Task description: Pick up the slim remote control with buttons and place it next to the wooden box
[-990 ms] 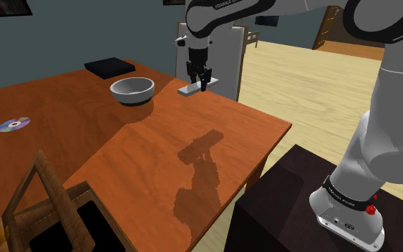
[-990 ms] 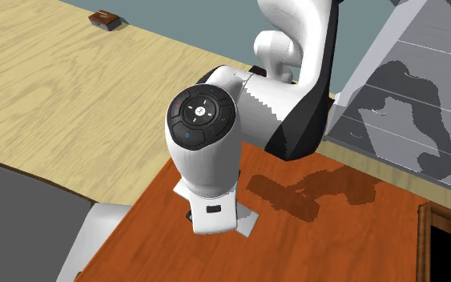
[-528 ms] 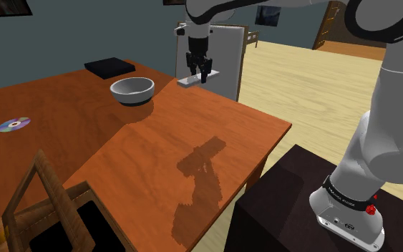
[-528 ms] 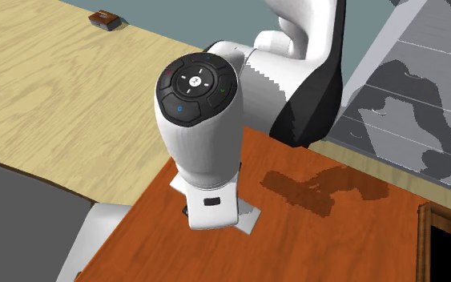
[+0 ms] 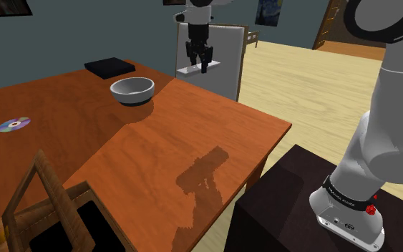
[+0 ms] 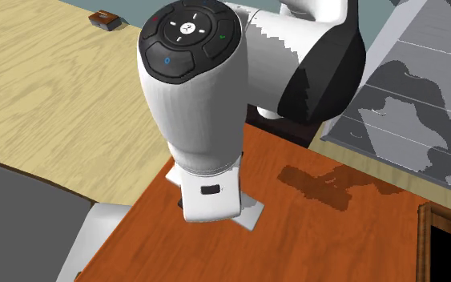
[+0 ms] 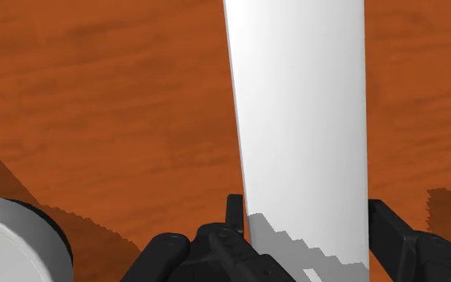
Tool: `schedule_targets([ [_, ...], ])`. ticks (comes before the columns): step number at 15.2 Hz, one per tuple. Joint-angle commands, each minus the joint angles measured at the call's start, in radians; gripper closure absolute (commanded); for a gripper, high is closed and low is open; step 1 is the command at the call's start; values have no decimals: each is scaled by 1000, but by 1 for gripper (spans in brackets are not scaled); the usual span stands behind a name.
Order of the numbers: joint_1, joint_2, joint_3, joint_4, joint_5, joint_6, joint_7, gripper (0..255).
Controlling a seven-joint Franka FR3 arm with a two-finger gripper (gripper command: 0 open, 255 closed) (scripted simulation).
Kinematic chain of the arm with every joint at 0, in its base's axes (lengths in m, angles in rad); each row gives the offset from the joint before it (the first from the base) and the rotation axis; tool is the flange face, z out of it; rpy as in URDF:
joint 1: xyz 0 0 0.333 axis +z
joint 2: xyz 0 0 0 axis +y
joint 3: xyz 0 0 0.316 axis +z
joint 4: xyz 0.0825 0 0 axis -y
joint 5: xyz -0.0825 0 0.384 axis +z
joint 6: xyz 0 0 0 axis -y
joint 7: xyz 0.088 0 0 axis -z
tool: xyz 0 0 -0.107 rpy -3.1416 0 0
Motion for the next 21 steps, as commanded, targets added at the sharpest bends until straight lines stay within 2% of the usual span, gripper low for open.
schedule_targets([
  [1, 0, 9, 0, 40, 1, -31, 1, 255],
  [9, -5, 37, -1, 183, 4, -146, 0, 255],
  [15, 75, -140, 44, -55, -19, -82, 119, 255],
  [21, 141, -271, 104, -218, -25, -50, 246, 255],
])
